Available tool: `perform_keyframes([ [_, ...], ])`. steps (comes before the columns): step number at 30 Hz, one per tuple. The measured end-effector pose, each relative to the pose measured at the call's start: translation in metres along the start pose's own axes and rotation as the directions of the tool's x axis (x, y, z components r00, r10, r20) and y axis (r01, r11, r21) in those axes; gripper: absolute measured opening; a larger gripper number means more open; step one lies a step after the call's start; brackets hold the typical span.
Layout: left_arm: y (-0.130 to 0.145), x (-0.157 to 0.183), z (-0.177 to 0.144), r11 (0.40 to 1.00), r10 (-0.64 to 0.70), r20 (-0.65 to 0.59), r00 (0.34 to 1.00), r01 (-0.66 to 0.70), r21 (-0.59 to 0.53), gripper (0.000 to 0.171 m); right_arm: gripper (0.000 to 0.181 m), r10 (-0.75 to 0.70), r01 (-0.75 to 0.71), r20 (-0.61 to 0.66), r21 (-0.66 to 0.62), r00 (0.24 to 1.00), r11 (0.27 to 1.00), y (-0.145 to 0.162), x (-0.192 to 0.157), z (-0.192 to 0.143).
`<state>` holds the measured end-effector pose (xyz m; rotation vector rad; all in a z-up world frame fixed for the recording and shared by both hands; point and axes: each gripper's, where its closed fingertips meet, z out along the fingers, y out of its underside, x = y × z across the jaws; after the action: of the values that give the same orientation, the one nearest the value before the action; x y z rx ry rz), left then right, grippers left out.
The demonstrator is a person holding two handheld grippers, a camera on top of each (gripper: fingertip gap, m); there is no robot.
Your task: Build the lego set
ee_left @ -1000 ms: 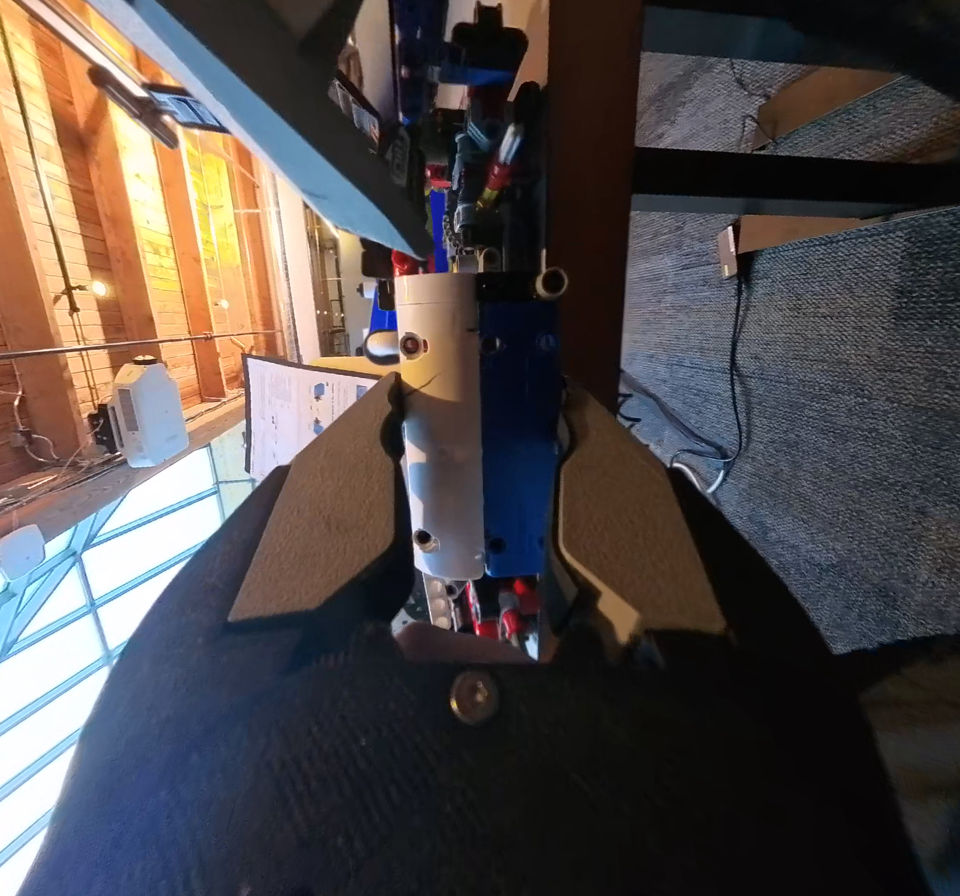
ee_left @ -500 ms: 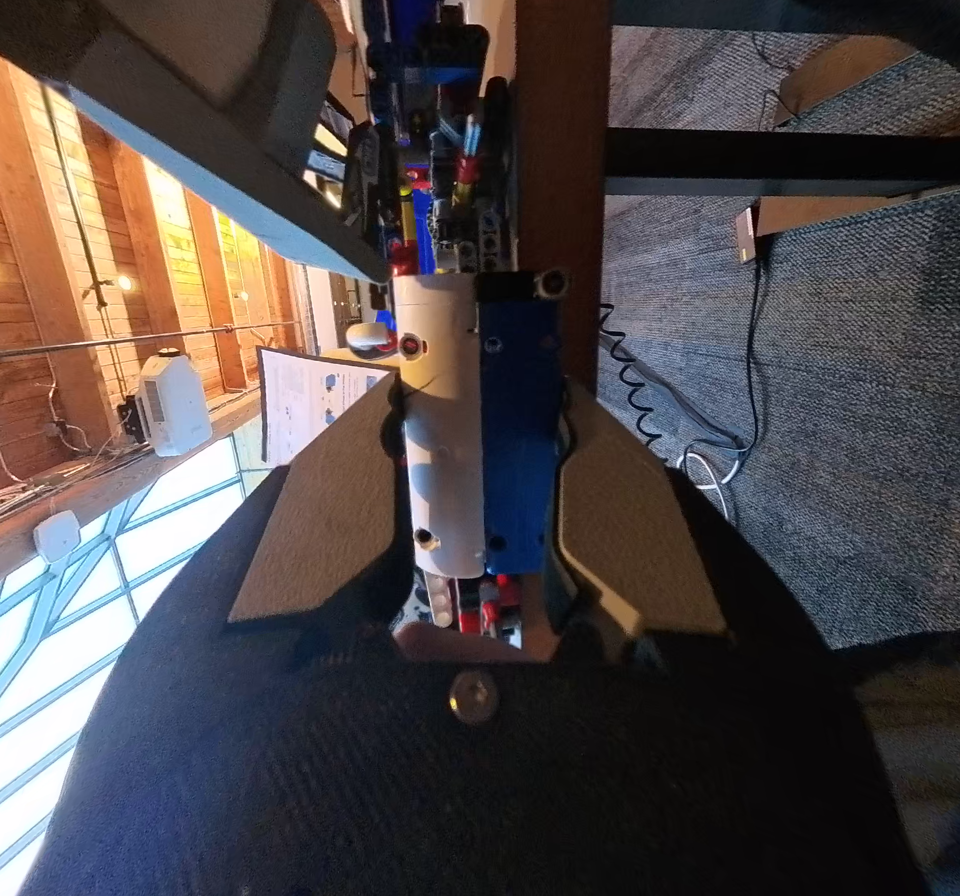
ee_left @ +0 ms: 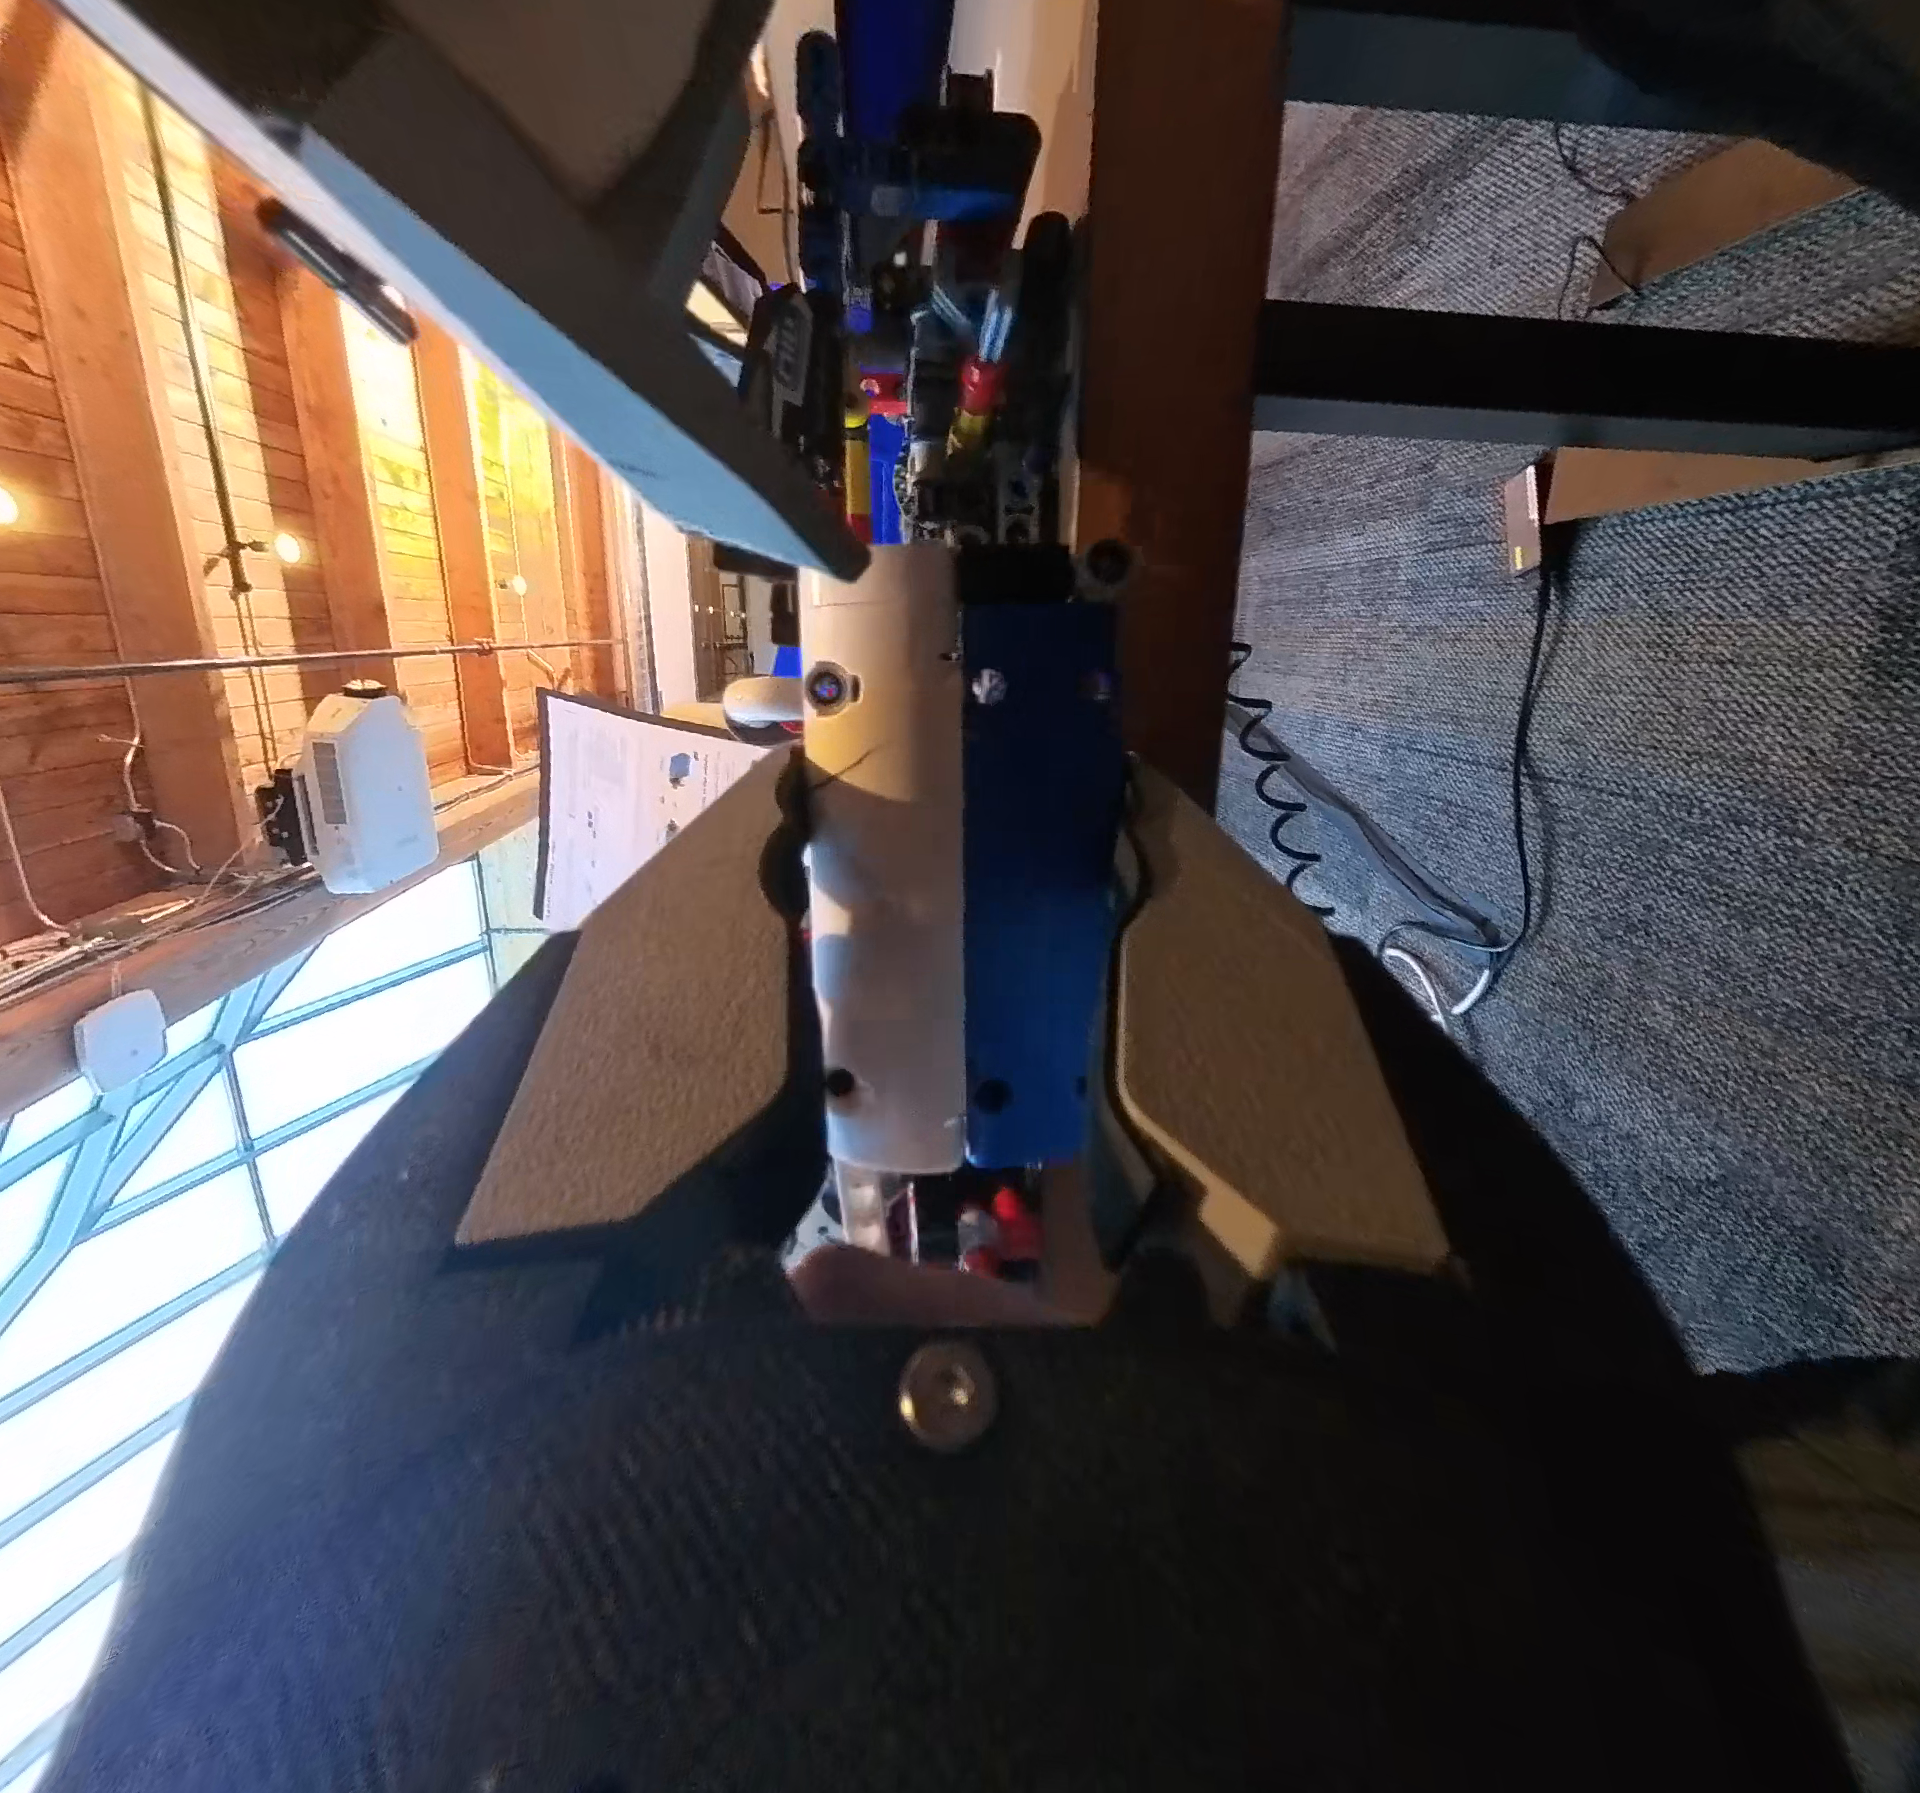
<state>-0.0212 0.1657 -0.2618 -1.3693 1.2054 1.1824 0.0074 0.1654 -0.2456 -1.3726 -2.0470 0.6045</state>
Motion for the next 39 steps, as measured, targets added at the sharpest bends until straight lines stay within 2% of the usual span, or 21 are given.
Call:
perform_keyframes([
  [3, 0.0, 0.003, 0.002, 1.0, -0.013, -0.018, 1.0, 0.013, -0.01, 0.055, 0.043, -0.035, 0.034, -0.023, -0.019, 0.999, 0.999, 0.001, 0.002, 0.002],
  [9, -0.004, 0.003, 0.003, 1.0, 0.003, -0.017, 1.0, -0.003, -0.006, 0.055, 0.057, -0.045, 0.045, 0.029, -0.012, 0.999, 0.999, 0.002, -0.004, 0.0],
  [13, -0.003, 0.005, 0.004, 1.0, 0.002, -0.046, 0.999, -0.003, -0.023, 0.055, 0.053, -0.052, 0.053, 0.024, -0.036, 0.998, 0.998, 0.004, -0.001, 0.001],
  [19, -0.003, 0.008, -0.002, 0.999, -0.002, -0.066, 0.998, -0.001, -0.051, 0.055, 0.057, -0.006, 0.011, 0.071, -0.071, 0.997, 0.997, 0.0, -0.011, -0.001],
  [24, -0.002, 0.01, -0.012, 0.999, 0.021, -0.058, 0.998, -0.023, -0.039, 0.055, 0.061, -0.015, 0.017, 0.025, -0.082, 1.0, 0.997, -0.002, -0.018, 0.0],
  [27, 0.001, 0.011, -0.015, 0.998, 0.043, -0.054, 0.998, -0.044, -0.034, 0.055, 0.062, -0.001, 0.0, -0.007, -0.062, 1.0, 0.998, -0.005, -0.014, -0.003],
  [29, 0.0, 0.009, -0.013, 0.998, 0.048, -0.037, 0.998, -0.049, -0.03, 0.055, 0.062, -0.001, -0.001, -0.027, -0.094, 1.0, 0.996, 0.001, -0.009, -0.001],
  [34, -0.004, 0.003, -0.006, 0.999, 0.039, -0.007, 0.999, -0.039, -0.037, 0.055, 0.062, -0.029, 0.024, -0.024, -0.175, 0.999, 0.984, 0.011, -0.01, 0.004],
  [39, -0.002, 0.007, -0.011, 0.998, 0.032, -0.009, 0.999, -0.032, -0.05, 0.055, 0.058, 0.028, -0.028, -0.006, -0.148, 1.0, 0.989, 0.009, -0.011, 0.002],
])
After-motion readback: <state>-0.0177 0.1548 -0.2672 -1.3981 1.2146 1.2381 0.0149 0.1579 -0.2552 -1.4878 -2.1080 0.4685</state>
